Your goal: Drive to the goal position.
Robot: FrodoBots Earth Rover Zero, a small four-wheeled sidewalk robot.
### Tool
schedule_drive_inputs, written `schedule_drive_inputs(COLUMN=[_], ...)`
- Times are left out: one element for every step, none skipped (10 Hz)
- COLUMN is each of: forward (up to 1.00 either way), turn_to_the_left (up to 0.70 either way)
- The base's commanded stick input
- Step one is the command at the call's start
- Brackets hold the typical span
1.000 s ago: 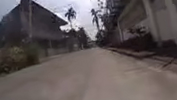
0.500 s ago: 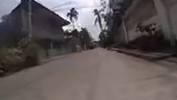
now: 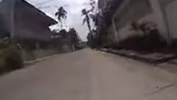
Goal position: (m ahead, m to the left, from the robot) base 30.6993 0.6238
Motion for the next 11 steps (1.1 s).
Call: schedule_drive_inputs(forward=[1.00, 1.00, 1.00, 1.00, 1.00, 1.00, 1.00, 1.00, 1.00, 1.00, 1.00], turn_to_the_left=[0.00, 0.00, 0.00, 0.00, 0.00, 0.00, 0.00, 0.00, 0.00, 0.00, -0.07])
